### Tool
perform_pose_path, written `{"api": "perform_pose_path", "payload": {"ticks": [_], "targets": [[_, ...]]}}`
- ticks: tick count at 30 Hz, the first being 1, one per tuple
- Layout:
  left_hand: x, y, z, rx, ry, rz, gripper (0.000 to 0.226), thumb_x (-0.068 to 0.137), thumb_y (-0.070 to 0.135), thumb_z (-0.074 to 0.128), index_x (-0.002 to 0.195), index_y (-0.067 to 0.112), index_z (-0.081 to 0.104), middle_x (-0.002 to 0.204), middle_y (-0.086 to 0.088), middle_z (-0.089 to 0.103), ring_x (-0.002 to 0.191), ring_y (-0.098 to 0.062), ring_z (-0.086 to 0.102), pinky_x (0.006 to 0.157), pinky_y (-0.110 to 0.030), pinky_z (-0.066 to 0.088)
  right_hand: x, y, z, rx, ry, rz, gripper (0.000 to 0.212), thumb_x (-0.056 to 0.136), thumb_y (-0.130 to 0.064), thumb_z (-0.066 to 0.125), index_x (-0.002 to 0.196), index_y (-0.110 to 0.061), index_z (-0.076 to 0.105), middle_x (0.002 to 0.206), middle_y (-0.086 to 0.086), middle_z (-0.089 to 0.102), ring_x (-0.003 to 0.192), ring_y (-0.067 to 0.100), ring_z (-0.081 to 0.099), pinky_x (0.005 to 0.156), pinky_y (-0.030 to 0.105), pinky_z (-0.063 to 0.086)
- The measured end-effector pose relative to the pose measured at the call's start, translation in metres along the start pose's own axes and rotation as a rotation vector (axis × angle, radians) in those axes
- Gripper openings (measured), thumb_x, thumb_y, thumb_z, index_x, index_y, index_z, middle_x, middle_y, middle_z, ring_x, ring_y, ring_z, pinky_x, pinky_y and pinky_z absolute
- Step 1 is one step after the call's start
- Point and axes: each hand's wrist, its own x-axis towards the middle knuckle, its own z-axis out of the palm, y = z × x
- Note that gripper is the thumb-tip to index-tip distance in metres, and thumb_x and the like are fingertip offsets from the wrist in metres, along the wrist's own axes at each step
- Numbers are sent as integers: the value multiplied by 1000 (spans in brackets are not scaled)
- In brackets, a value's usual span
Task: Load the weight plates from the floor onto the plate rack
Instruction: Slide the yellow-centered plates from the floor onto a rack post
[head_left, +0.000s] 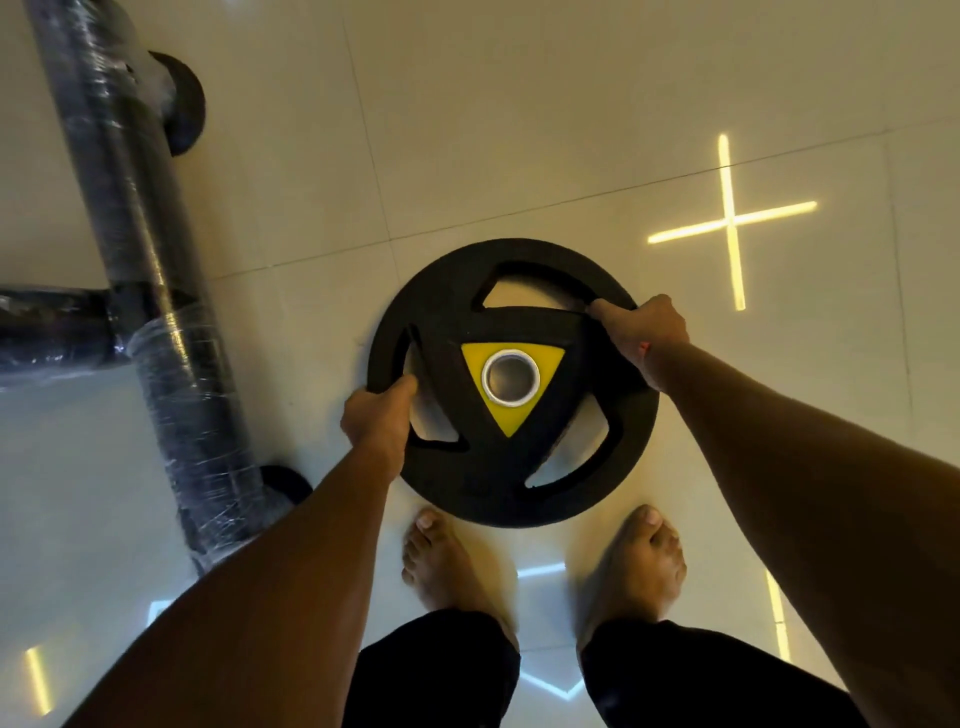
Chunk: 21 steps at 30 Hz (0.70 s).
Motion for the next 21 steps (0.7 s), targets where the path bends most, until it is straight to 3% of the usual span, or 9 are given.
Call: {"api": "perform_pose_path", "payload": {"ticks": [2,4,7,10,15,21], "targets": [[-12,-3,-13,9,-35,-36,35,85,30,75,105,4,63,95,-5,68,79,-18,62,70,-31,46,-19,7,-12,99,-87,45,73,71,-61,73,119,-9,58,108,9,64,101,29,61,90,42,54],[-33,-6,-29,28,-58,-39,41,77,36,75,103,5,68,92,-10,73,80,-22,70,63,-33,52,-43,10,-27,163,-126,48,67,68,-58,76,113,-10,63,103,8,68,94,26,65,85,39,55],[-69,-4,-52,0,-70,-11,40,71,39,76,101,13,67,90,-11,75,83,-28,73,75,-42,62,-91,10,-59,220,-144,27,60,71,-55,75,113,-13,64,102,8,68,91,24,65,74,33,52],[-118,15,-80,-7,-86,45,36,78,34,77,105,13,66,95,-11,74,86,-28,72,70,-38,59,-144,15,-94,282,-139,20,53,74,-50,74,112,-15,61,102,7,67,90,22,63,68,31,47],[-214,50,-129,42,-108,187,38,84,31,76,115,12,65,104,-8,69,92,-25,66,78,-38,55,-244,44,-156,406,-41,24,64,73,-57,77,118,-14,59,105,8,66,97,27,63,89,40,52],[-334,65,-191,96,-195,375,41,75,34,74,110,16,64,100,-8,70,89,-26,69,81,-42,60,-373,96,-225,588,109,-28,51,69,-61,81,92,-21,60,94,5,70,90,24,69,91,43,57]]}}
